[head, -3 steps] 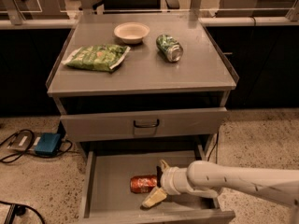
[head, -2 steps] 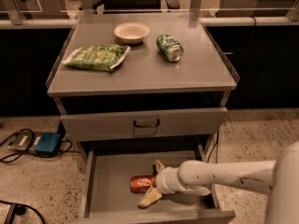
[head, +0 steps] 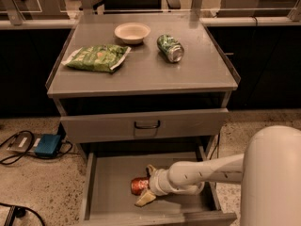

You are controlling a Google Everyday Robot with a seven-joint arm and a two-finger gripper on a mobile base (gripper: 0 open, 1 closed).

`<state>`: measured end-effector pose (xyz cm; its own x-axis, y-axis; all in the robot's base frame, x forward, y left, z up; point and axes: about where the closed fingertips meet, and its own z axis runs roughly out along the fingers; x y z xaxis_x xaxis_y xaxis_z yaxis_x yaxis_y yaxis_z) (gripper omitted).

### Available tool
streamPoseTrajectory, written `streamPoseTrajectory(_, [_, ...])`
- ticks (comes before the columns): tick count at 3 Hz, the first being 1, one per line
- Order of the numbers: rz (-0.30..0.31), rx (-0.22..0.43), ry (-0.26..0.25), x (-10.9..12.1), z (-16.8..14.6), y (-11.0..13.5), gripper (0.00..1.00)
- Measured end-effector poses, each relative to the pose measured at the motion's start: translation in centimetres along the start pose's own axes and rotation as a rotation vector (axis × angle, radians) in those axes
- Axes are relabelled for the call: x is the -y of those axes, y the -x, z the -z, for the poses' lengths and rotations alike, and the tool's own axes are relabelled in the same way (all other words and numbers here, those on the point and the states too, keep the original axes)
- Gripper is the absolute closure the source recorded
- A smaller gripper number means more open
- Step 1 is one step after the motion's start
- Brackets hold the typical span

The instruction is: Pick coke can from middle drawer and place on counter

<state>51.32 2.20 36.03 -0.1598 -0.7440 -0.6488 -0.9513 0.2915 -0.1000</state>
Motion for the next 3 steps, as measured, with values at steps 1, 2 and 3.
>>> streamPoseTrajectory(1, [0.0, 0.0, 0.0, 0.0, 0.0, 0.0, 0.39])
streamPoseTrajectory(2, [0.0, 0.0, 0.0, 0.0, 0.0, 0.0, 0.63])
streamPoseTrajectory(3, [0.0, 0.0, 0.0, 0.0, 0.0, 0.0, 0.86])
